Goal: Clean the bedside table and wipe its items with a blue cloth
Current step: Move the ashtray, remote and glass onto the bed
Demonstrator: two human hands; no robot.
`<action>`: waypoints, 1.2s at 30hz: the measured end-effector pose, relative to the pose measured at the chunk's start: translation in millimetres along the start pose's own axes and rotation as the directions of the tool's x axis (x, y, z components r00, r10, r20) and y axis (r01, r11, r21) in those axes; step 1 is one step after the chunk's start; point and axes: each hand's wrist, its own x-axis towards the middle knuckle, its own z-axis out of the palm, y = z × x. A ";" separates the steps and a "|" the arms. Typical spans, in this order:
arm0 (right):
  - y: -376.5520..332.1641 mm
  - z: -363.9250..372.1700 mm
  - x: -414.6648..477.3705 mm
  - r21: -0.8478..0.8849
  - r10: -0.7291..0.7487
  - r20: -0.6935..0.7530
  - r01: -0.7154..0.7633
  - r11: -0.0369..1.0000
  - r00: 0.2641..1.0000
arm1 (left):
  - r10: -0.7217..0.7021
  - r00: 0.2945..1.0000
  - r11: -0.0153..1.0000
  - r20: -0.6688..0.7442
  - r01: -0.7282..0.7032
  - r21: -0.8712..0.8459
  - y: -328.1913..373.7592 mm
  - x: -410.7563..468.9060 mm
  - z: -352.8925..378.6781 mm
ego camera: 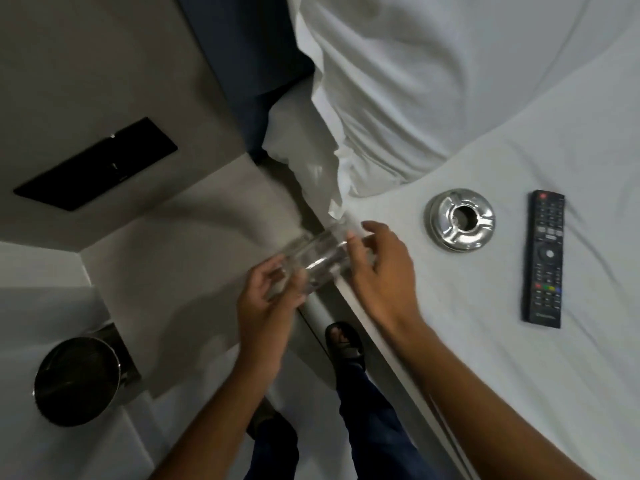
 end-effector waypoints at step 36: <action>-30.7 58.5 -68.4 -0.460 -0.145 0.512 0.413 0.786 0.846 | 0.590 0.765 0.454 -0.260 -0.048 0.890 -74.1 -53.8 -81.9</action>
